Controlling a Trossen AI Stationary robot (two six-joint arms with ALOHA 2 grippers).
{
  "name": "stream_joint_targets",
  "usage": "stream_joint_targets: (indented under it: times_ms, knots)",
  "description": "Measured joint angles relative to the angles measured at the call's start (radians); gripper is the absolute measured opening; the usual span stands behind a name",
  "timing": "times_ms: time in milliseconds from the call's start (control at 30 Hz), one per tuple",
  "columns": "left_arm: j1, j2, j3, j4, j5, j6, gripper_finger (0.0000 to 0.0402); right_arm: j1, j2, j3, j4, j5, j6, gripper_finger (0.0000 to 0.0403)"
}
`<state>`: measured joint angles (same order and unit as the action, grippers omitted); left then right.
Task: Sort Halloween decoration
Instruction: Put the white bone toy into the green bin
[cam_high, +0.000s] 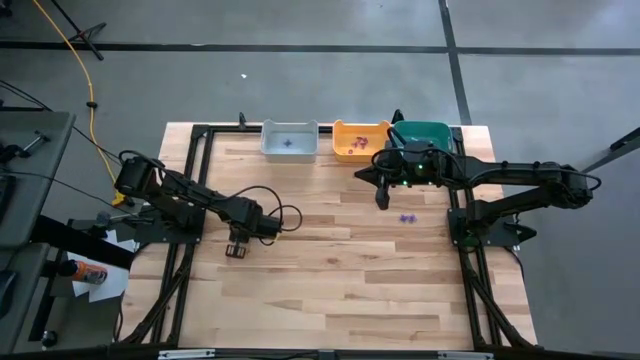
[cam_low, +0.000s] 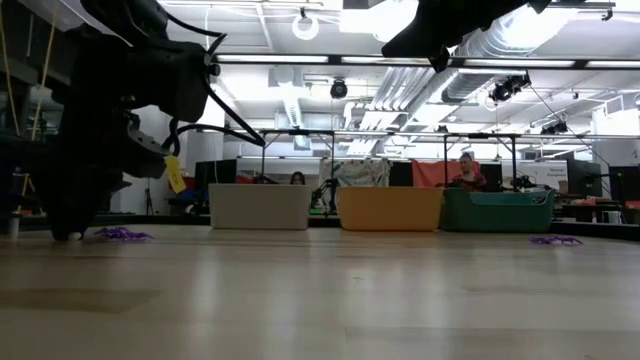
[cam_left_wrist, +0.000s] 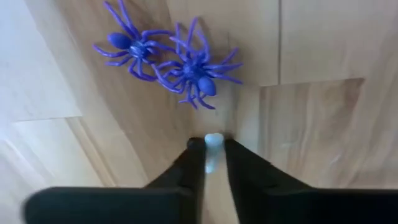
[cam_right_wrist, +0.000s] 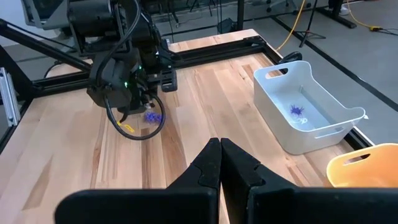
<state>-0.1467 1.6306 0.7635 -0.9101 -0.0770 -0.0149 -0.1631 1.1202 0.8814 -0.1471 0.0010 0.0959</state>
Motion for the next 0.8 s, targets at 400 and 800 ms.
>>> stream_joint_targets:
  times_ms: [400, 800]
  knots:
    - [0.003, 0.001, 0.000, -0.005, 0.031, 0.006, 0.0014, 0.000, 0.000, 0.000, 0.000, 0.000, -0.003, 0.0000]
    - [0.003, 0.001, 0.000, -0.009, 0.035, -0.012, 0.0005, 0.000, 0.000, 0.000, 0.000, 0.000, 0.000, 0.0000]
